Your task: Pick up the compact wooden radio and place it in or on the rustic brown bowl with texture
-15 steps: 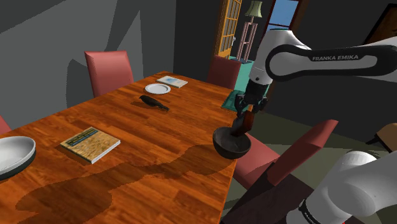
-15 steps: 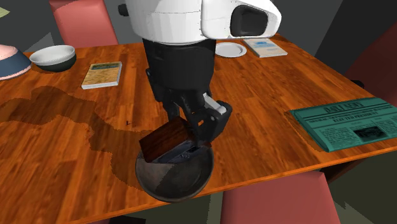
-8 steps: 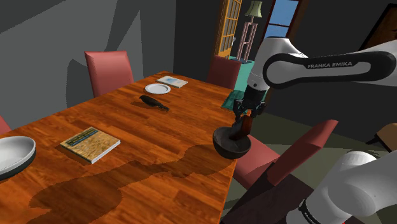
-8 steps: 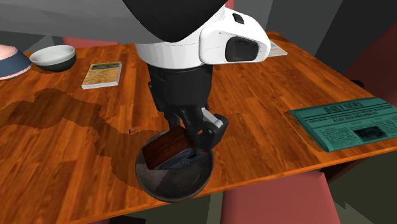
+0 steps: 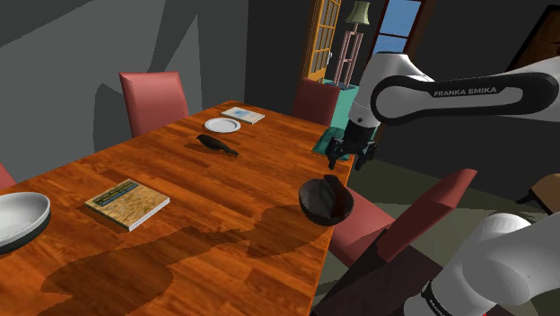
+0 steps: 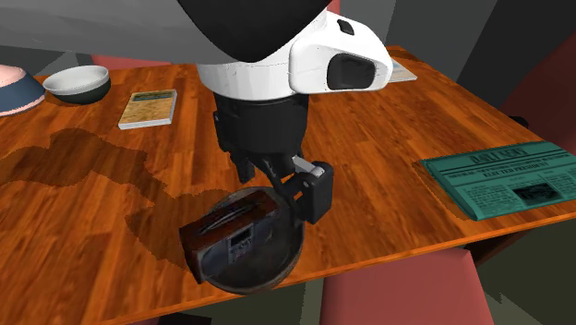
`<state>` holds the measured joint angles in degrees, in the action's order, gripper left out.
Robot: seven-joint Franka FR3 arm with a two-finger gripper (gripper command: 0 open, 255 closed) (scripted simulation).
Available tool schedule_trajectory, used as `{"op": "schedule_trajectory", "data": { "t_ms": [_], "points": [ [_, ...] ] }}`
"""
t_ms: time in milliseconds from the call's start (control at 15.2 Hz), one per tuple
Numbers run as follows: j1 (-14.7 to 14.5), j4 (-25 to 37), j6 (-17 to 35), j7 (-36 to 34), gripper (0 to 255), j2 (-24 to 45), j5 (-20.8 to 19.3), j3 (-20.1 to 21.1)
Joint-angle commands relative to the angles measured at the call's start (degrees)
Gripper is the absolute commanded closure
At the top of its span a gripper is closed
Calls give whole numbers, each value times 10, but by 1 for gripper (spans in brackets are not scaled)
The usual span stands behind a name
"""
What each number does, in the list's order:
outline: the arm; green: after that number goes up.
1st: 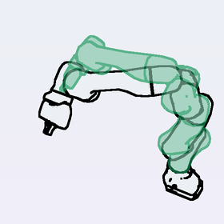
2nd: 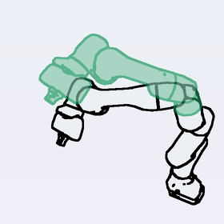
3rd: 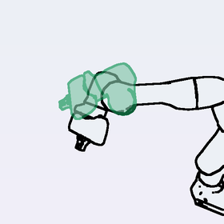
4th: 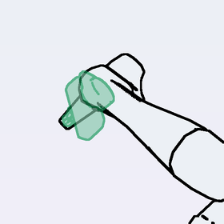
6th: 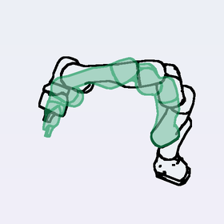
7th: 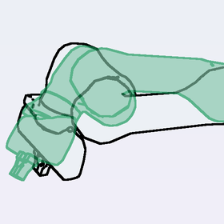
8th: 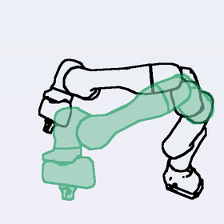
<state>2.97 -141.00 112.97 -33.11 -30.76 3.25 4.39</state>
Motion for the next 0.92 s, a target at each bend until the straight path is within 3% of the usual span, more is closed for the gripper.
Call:
{"op": "schedule_trajectory", "data": {
  "t_ms": [0, 330, 858],
  "points": [
    [0, 0, 0, 0, 0, 0, 0, 0],
    [1, 64, -76, 0, 0, -12, -2, -3],
    [1, 64, -76, 0, 0, -12, -2, -3]
  ]
}}
